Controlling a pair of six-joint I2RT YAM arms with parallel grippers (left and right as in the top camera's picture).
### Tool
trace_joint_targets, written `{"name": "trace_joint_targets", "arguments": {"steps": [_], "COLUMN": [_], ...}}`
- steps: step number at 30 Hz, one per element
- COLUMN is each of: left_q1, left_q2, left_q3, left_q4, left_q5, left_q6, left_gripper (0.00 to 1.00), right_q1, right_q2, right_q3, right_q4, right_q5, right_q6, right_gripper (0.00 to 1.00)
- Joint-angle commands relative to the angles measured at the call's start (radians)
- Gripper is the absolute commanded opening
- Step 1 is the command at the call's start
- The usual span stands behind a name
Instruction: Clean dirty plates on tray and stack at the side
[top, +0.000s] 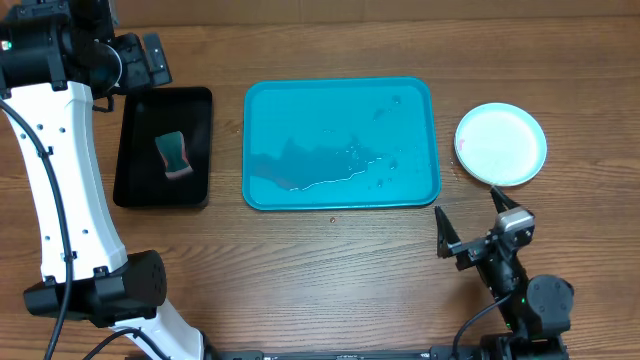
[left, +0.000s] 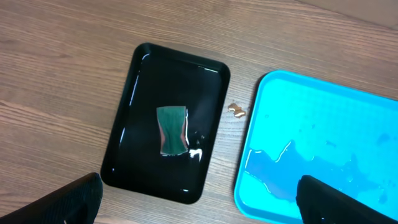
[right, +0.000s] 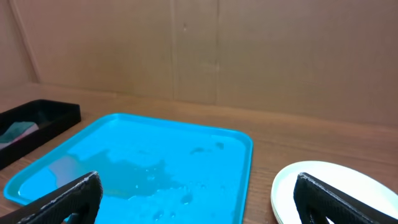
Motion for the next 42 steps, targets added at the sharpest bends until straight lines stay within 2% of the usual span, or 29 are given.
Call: {"name": "trace_joint_targets", "arguments": {"steps": [1, 5, 9, 16, 42], "left_q1": [0.000, 0.000, 0.000, 0.000, 0.000], "left_q2": [0.006, 0.006, 0.006, 0.006, 0.007], "left_q3": [-0.001, -0.001, -0.001, -0.001, -0.002], "left_q4": [0.002, 0.002, 0.002, 0.002, 0.001], "left_q5": [0.004, 0.004, 0.004, 0.003, 0.003], "left_q6": [-0.006, -0.006, -0.006, -0.006, -0.006], "left_gripper": [0.99, 1.00, 1.00, 1.00, 1.00], "right_q1": [0.010, 0.010, 0.011, 0.011, 0.011], "right_q2": [-0.054, -0.105, -0.150, -0.151, -0.150], "right_q3": [-0.051, -0.109, -0.107, -0.107, -0.107], "right_q4": [0.032, 0.041, -0.021, -0.023, -0.023], "right_q5": [0.026, 0.031, 0.048, 0.048, 0.048], "right_q6": [-0.016, -0.016, -0.019, 0.031, 0.030], "right_gripper": [1.00, 1.00, 1.00, 1.00, 1.00]}}
